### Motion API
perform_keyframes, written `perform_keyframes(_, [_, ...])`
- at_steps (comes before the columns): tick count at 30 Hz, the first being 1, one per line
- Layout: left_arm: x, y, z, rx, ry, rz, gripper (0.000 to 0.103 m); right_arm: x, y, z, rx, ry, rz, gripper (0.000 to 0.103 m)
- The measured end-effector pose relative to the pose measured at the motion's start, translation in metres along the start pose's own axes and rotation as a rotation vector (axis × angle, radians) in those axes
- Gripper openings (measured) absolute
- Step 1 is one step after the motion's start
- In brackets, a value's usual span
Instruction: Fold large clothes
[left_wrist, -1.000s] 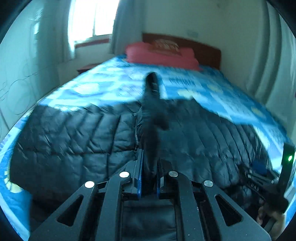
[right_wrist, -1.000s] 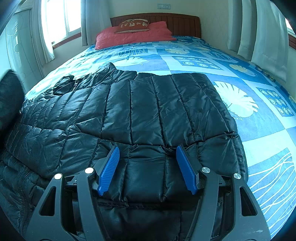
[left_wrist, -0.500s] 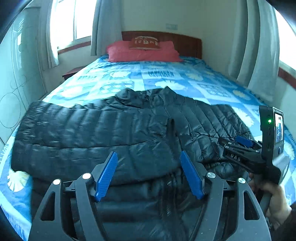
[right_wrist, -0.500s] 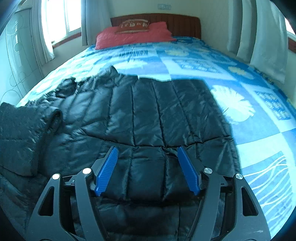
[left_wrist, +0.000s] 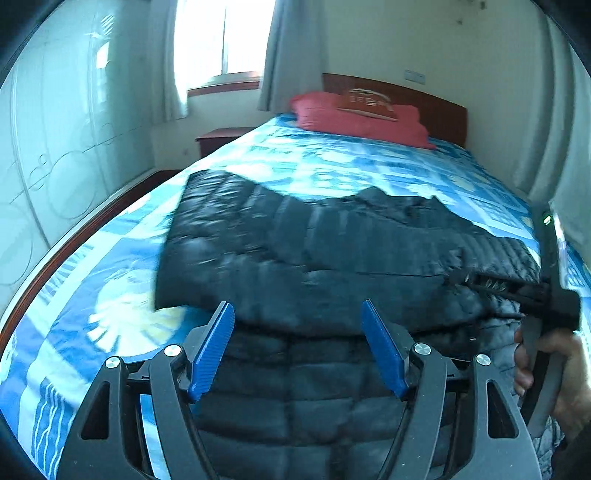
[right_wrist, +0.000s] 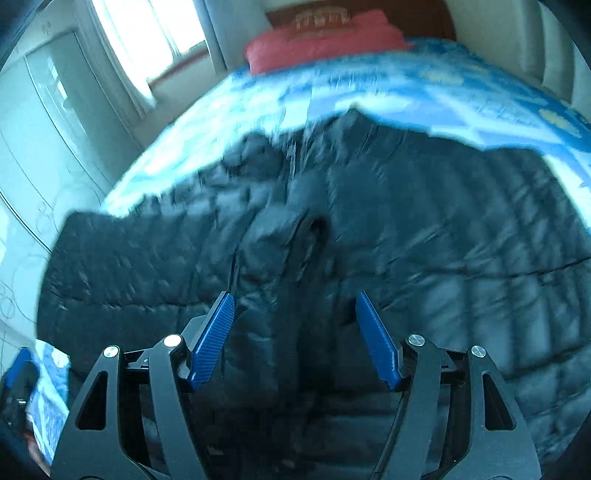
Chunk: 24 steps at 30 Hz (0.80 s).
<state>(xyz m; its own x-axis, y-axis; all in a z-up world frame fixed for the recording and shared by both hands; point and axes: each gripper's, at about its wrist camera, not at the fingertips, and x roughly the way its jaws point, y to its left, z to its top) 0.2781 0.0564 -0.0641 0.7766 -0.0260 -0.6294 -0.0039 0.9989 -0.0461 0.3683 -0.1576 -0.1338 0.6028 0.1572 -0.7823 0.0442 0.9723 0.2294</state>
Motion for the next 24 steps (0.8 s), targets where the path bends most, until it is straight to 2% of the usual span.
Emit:
perform_keyframes(1, [-0.001, 0.005, 0.0, -0.003, 0.0, 0.005, 0.07, 0.0, 0.004, -0.002, -0.02, -0.005, 0.002, 0.036])
perform_keyframes(2, [-0.001, 0.011, 0.0, -0.007, -0.003, 0.012, 0.07, -0.004, 0.009, -0.001, -0.043, -0.013, -0.005, 0.025])
perform_keyframes(4, [-0.005, 0.02, 0.001, -0.013, -0.011, 0.015, 0.07, -0.017, 0.012, 0.0, -0.06, -0.044, 0.011, 0.016])
perform_keyframes(8, [-0.011, 0.03, 0.008, -0.026, -0.04, 0.013, 0.07, -0.059, -0.005, 0.016, -0.088, -0.153, -0.046, 0.015])
perform_keyframes(11, [-0.011, 0.03, 0.013, -0.025, -0.049, 0.007, 0.07, -0.077, -0.037, 0.026, -0.082, -0.178, -0.118, 0.015])
perform_keyframes(16, [0.005, 0.022, 0.018, -0.011, -0.03, -0.001, 0.07, -0.082, -0.099, 0.031, -0.029, -0.155, -0.218, 0.015])
perform_keyframes(20, [0.022, 0.015, 0.02, -0.012, -0.007, -0.013, 0.07, -0.064, -0.145, 0.022, 0.037, -0.089, -0.267, 0.015])
perform_keyframes(24, [0.044, 0.011, 0.023, -0.023, 0.034, -0.016, 0.07, -0.047, -0.164, 0.013, 0.076, -0.038, -0.259, 0.018])
